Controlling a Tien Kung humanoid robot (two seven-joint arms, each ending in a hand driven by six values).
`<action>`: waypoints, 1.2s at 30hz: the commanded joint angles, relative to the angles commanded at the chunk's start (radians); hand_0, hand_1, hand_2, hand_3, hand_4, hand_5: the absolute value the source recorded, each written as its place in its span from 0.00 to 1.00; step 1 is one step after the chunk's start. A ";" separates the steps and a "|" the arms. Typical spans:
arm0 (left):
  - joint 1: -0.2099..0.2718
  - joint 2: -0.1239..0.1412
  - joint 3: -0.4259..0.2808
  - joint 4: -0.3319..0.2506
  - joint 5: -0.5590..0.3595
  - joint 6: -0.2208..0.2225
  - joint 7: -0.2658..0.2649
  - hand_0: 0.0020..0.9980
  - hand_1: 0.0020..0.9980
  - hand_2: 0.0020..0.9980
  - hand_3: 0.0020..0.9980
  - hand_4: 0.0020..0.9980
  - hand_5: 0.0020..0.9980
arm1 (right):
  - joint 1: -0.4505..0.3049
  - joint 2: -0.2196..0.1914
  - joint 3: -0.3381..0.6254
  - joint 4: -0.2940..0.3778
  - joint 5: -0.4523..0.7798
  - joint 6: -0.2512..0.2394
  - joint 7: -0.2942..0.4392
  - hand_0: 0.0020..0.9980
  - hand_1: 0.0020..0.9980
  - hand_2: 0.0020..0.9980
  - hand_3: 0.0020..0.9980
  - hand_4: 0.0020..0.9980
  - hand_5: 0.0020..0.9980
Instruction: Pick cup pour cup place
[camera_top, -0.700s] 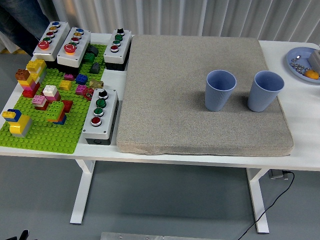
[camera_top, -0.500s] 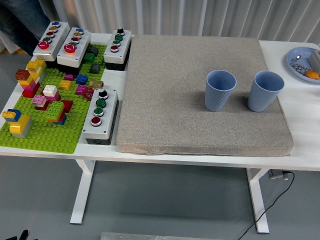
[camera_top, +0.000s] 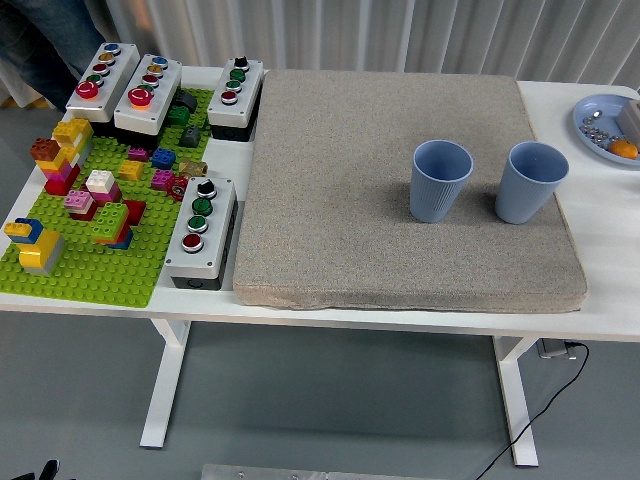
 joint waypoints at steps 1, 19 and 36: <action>0.000 0.000 0.000 0.000 -0.001 0.000 0.000 0.72 0.66 0.73 0.66 0.47 0.99 | 0.000 -0.001 0.000 0.001 -0.003 -0.004 -0.002 0.92 0.82 0.85 0.90 0.73 0.95; 0.003 -0.003 0.001 0.000 -0.001 -0.002 -0.001 0.72 0.66 0.73 0.66 0.47 0.99 | -0.143 -0.131 0.055 0.013 -0.194 0.325 -0.153 0.91 0.81 0.83 0.90 0.83 0.63; 0.000 -0.010 -0.003 0.000 0.005 -0.003 0.001 0.72 0.66 0.73 0.66 0.47 1.00 | -0.280 -0.117 0.020 -0.036 -0.220 0.473 -0.144 0.92 0.84 0.91 0.97 0.88 0.32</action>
